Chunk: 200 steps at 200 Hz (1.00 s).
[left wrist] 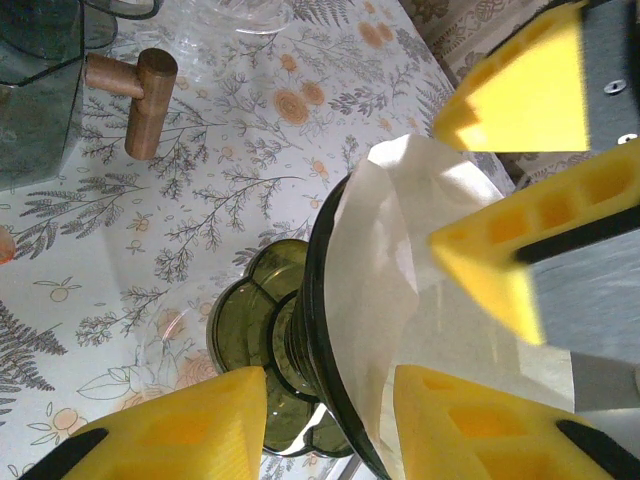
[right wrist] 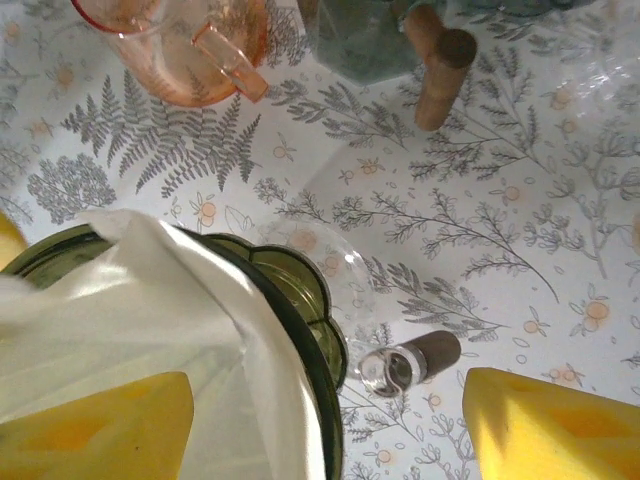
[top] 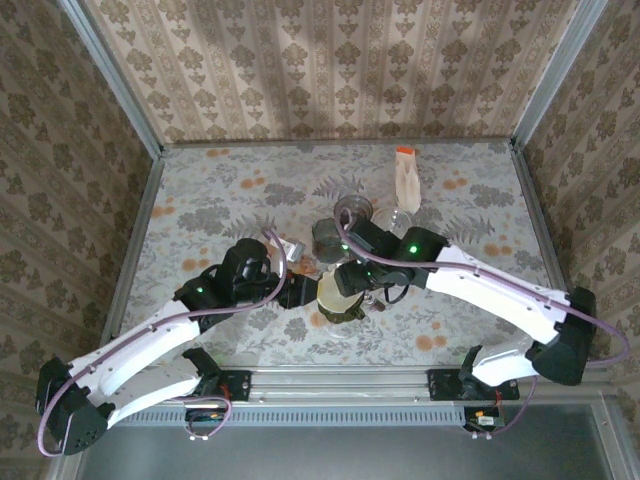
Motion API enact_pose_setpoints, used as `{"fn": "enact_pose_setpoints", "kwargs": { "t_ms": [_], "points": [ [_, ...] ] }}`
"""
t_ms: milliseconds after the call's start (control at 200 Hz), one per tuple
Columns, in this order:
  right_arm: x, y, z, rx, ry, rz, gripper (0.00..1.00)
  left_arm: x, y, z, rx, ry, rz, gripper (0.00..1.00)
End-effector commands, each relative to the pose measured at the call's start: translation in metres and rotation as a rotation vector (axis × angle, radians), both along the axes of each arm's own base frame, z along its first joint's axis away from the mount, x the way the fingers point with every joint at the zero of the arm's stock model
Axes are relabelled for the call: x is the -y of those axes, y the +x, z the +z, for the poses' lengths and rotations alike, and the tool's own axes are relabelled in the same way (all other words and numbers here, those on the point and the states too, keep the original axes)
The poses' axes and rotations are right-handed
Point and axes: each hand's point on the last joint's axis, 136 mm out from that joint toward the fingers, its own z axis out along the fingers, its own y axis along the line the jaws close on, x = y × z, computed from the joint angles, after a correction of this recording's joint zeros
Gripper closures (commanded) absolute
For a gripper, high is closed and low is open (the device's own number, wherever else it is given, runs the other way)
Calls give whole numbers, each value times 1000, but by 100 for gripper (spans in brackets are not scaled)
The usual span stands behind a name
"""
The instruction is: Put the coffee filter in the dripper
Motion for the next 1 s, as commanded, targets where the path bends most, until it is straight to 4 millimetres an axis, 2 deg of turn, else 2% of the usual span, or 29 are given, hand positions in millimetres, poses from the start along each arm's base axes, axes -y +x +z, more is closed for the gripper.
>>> {"fn": "enact_pose_setpoints", "kwargs": {
  "t_ms": [0, 155, 335, 390, 505, 670, 785, 995],
  "points": [
    [23, -11, 9, 9, -19, -39, 30, -4, 0, -8, -14, 19, 7, 60],
    [31, -20, 6, -8, -14, -40, 36, -4, 0, -8, -15, 19, 7, 60],
    [24, -25, 1, -23, 11, -12, 38, -3, 0, -9, -17, 17, 9, 60],
    [23, -26, 0, -22, 13, -5, 42, -4, 0, -10, -17, 20, 10, 60],
    [25, -26, -4, -23, -1, 2, 48, -4, 0, -11, -21, 24, 12, 60],
    [27, -27, -6, -23, -7, 0, 51, -4, 0, -10, -18, 22, 14, 60],
    [27, -26, -5, -17, -5, -5, 51, -5, 0, -9, -17, 18, 19, 59],
    [24, -24, -1, -7, 8, -5, 49, -6, 1, 0, -2, -6, 26, 51]
  ]
}}
